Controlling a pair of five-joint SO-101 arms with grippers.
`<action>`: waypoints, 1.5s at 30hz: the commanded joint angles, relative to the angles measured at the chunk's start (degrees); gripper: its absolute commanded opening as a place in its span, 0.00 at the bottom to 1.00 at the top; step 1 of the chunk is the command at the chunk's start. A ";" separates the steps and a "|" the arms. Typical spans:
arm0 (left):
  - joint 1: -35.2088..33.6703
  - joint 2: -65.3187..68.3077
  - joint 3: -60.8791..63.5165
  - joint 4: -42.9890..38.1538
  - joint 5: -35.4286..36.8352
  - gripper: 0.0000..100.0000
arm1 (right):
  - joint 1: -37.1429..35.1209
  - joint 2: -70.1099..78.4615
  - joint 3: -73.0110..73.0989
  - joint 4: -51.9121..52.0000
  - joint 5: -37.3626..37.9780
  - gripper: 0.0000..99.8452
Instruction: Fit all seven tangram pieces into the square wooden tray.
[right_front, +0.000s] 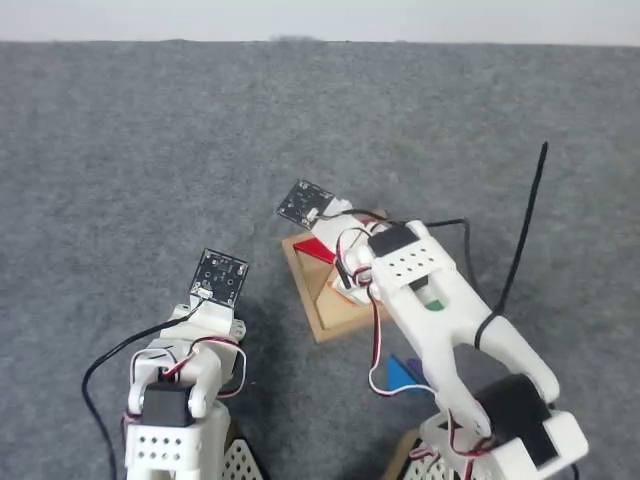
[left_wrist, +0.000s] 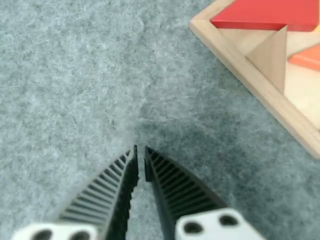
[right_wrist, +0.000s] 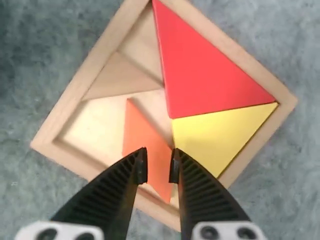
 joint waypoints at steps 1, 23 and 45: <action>-0.35 -0.97 -0.57 0.18 -0.35 0.02 | -0.31 -3.47 0.79 -3.47 -0.70 0.08; -0.35 -0.97 -0.57 0.18 -0.35 0.02 | -0.40 5.58 4.48 -4.79 1.76 0.08; -0.35 -0.97 -0.57 0.18 -0.35 0.02 | 0.04 -16.92 8.44 -2.42 -1.93 0.08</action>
